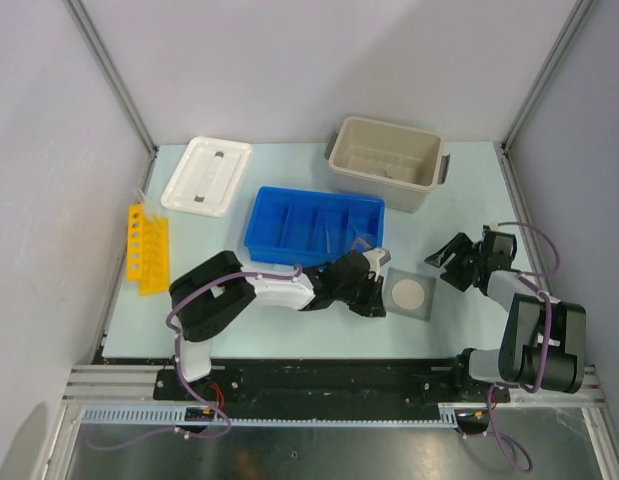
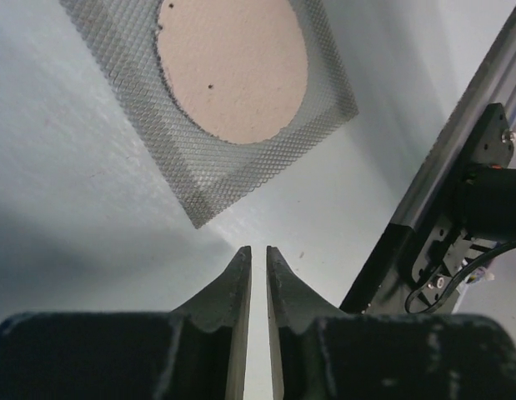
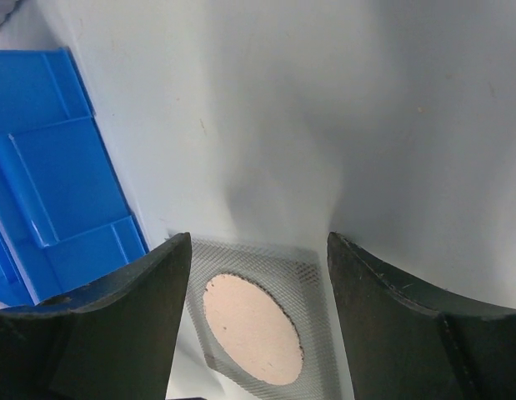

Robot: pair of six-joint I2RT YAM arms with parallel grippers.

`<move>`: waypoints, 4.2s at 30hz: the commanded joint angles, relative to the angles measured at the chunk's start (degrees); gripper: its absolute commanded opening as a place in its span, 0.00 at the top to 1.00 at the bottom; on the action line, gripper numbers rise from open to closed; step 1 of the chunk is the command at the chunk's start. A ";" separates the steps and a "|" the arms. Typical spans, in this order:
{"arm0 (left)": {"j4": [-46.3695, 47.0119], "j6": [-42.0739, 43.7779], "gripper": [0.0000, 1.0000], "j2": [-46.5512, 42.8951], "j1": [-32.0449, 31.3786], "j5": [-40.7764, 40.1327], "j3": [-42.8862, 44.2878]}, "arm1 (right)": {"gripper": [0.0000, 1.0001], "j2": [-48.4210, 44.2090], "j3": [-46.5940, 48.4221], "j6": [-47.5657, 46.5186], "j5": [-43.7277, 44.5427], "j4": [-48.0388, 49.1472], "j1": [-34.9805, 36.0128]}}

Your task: Organize the chemistry lab equipment

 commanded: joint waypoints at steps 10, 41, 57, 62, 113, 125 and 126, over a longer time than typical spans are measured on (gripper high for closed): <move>2.08 1.48 0.84 4.38 -0.38 -3.33 2.99 | 0.28 1.63 -2.87 -1.85 -2.12 4.67 1.13; 1.25 1.84 0.83 4.60 -0.34 -4.89 2.56 | 0.28 -1.83 -3.42 -1.22 -14.21 1.57 -3.65; 1.00 1.39 0.82 4.73 -0.31 -5.22 2.22 | 0.29 10.77 1.51 -8.18 -15.20 -1.74 3.38; 0.98 1.42 0.82 4.56 -0.34 -5.37 2.32 | 0.32 11.64 1.23 -7.73 -24.24 -2.12 2.12; 0.76 1.56 0.84 1.09 -0.40 -7.80 -1.89 | 0.36 -5.21 3.01 -7.08 -12.85 -17.95 8.84; 0.79 1.69 0.84 0.61 -0.40 -7.90 -2.25 | 0.76 -6.82 4.02 -7.02 -14.46 -16.86 8.93; 0.80 1.67 0.84 0.55 -0.40 -7.96 -2.27 | 0.79 -7.27 4.03 -6.83 -14.62 -16.80 8.88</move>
